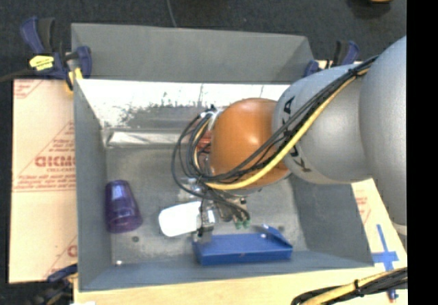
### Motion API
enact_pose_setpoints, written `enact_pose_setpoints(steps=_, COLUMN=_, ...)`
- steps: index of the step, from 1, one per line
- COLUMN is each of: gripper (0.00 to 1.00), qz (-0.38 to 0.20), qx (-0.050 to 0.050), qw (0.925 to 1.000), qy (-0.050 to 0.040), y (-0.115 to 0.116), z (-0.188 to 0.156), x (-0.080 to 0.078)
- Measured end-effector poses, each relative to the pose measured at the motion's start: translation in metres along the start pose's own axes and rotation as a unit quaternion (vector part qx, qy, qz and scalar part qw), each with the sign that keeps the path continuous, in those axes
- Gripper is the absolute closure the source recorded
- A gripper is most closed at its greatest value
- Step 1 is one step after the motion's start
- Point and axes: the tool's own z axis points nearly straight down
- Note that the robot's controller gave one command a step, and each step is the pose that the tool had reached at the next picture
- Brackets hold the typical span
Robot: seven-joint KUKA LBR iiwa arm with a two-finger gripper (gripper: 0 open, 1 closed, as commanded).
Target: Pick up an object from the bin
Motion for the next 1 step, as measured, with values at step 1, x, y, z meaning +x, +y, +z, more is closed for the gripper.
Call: enact_pose_setpoints(steps=1, gripper=1.00, qz=0.019, qx=0.000, qw=0.9998, qy=0.0002, y=0.0080, z=-0.0828, x=-0.0006)
